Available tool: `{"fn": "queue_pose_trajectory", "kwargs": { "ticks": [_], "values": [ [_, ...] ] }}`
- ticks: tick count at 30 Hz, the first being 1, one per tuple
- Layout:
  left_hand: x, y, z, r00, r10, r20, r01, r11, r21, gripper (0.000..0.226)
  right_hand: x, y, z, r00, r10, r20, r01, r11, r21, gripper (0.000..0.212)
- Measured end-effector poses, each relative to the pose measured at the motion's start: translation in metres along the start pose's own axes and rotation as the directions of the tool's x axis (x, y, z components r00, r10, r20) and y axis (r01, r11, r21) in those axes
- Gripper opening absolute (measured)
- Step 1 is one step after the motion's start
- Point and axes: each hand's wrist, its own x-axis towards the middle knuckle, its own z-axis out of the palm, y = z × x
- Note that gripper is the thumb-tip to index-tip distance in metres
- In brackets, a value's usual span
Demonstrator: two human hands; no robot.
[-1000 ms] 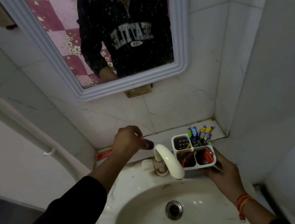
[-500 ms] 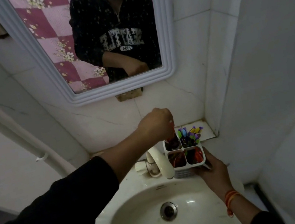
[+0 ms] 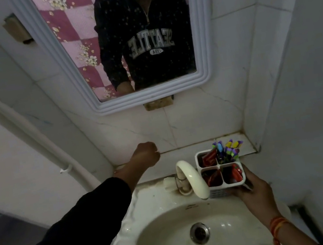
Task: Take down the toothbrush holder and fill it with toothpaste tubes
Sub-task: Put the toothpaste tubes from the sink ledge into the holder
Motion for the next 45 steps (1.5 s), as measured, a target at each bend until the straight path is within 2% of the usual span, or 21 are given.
{"fn": "queue_pose_trajectory", "kwargs": {
  "ticks": [2, 4, 6, 10, 15, 18, 21, 23, 26, 28, 31, 34, 37, 42, 45],
  "values": [
    [0.013, -0.028, 0.014, 0.996, -0.075, 0.046, 0.068, 0.99, 0.126, 0.048, 0.001, 0.001, 0.0, 1.0, 0.004, -0.001, -0.004, 1.0, -0.017, 0.066],
    [0.013, -0.044, 0.024, 0.989, -0.122, 0.081, 0.101, 0.97, 0.221, 0.049, 0.003, 0.003, 0.001, 1.0, 0.016, -0.001, -0.016, 1.0, -0.027, 0.065],
    [0.009, -0.05, 0.031, 0.992, -0.091, 0.086, 0.065, 0.961, 0.27, 0.047, 0.003, 0.005, 0.001, 1.0, 0.023, -0.007, -0.023, 0.999, -0.023, 0.066],
    [0.017, -0.065, 0.044, 0.998, -0.057, 0.001, 0.052, 0.925, 0.377, 0.042, 0.005, 0.006, 0.001, 0.999, 0.033, -0.005, -0.033, 0.999, -0.021, 0.066],
    [0.021, -0.077, 0.05, 0.994, -0.025, -0.11, 0.064, 0.93, 0.362, 0.047, 0.006, 0.007, 0.002, 0.999, 0.047, -0.004, -0.047, 0.999, -0.013, 0.067],
    [0.018, -0.071, 0.042, 0.99, 0.028, -0.137, 0.004, 0.973, 0.231, 0.043, 0.005, 0.007, 0.002, 0.999, 0.034, -0.003, -0.035, 0.999, -0.012, 0.067],
    [0.013, -0.055, 0.025, 0.997, 0.057, -0.044, -0.058, 0.998, -0.036, 0.038, 0.005, 0.006, 0.003, 1.0, 0.021, -0.006, -0.021, 1.0, -0.01, 0.066],
    [0.006, -0.039, 0.012, 0.997, 0.08, 0.014, -0.078, 0.988, -0.133, 0.038, 0.004, 0.003, 0.003, 1.0, 0.022, -0.014, -0.022, 1.0, -0.017, 0.066],
    [-0.004, -0.009, -0.005, 0.982, 0.19, -0.001, -0.19, 0.978, -0.084, 0.024, 0.002, -0.001, 0.003, 1.0, 0.028, -0.014, -0.029, 0.999, -0.016, 0.065],
    [-0.013, 0.013, -0.018, 0.969, 0.245, -0.038, -0.248, 0.964, -0.096, 0.025, 0.001, -0.004, 0.003, 1.0, 0.017, -0.01, -0.017, 1.0, -0.022, 0.063],
    [-0.035, 0.042, -0.042, 0.941, 0.296, -0.165, -0.323, 0.931, -0.168, 0.029, -0.002, -0.008, 0.003, 1.0, 0.002, -0.012, -0.002, 1.0, -0.019, 0.06],
    [-0.055, 0.069, -0.059, 0.892, 0.372, -0.258, -0.41, 0.905, -0.112, 0.027, -0.002, -0.01, 0.003, 1.0, -0.003, -0.003, 0.003, 1.0, -0.003, 0.061],
    [-0.061, 0.089, -0.057, 0.878, 0.441, -0.187, -0.455, 0.89, -0.038, 0.025, -0.002, -0.011, 0.003, 1.0, -0.004, 0.002, 0.004, 1.0, 0.024, 0.062],
    [-0.055, 0.107, -0.029, 0.89, 0.457, -0.013, -0.457, 0.889, -0.043, 0.025, -0.002, -0.009, 0.002, 1.0, -0.001, 0.007, 0.001, 0.999, 0.048, 0.062],
    [-0.049, 0.107, -0.021, 0.926, 0.374, 0.057, -0.347, 0.901, -0.261, 0.046, -0.002, -0.009, 0.002, 1.0, 0.0, 0.007, 0.0, 0.999, 0.048, 0.064]
  ]
}}
